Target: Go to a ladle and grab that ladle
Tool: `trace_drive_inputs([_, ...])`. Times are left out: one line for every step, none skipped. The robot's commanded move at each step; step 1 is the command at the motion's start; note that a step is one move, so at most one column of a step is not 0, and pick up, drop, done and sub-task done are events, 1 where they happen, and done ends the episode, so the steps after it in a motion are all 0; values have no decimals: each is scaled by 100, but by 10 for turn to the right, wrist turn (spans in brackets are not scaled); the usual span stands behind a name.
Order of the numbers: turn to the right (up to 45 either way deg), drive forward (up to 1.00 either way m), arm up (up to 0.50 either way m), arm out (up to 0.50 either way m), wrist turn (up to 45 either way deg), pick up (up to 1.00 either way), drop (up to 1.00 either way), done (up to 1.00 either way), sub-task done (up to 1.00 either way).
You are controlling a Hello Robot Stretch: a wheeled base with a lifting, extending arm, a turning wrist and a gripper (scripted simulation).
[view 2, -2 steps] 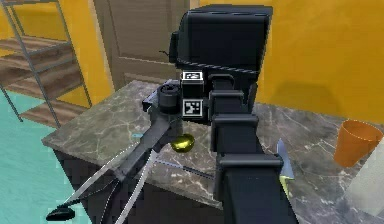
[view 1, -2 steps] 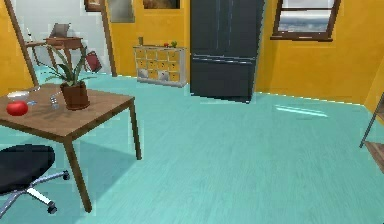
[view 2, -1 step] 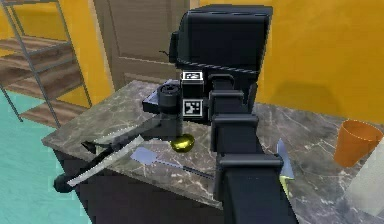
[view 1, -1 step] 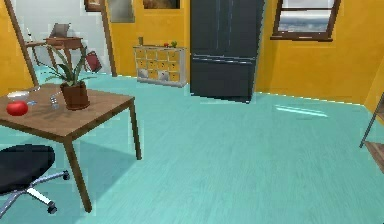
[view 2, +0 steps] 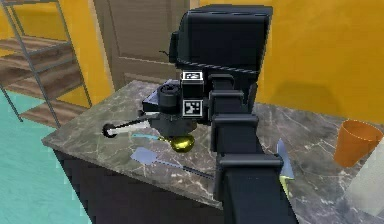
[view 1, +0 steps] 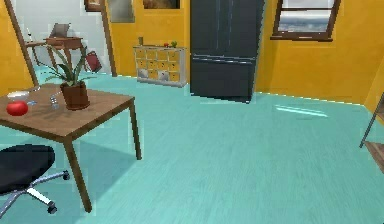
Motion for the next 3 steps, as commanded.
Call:
trace_drive_inputs([0,0,0,0,420,0,0,0,0])
trace_drive_inputs([0,0,-10,0,0,0,0,0,0])
trace_drive_inputs([0,0,0,0,0,100,0,0,0])
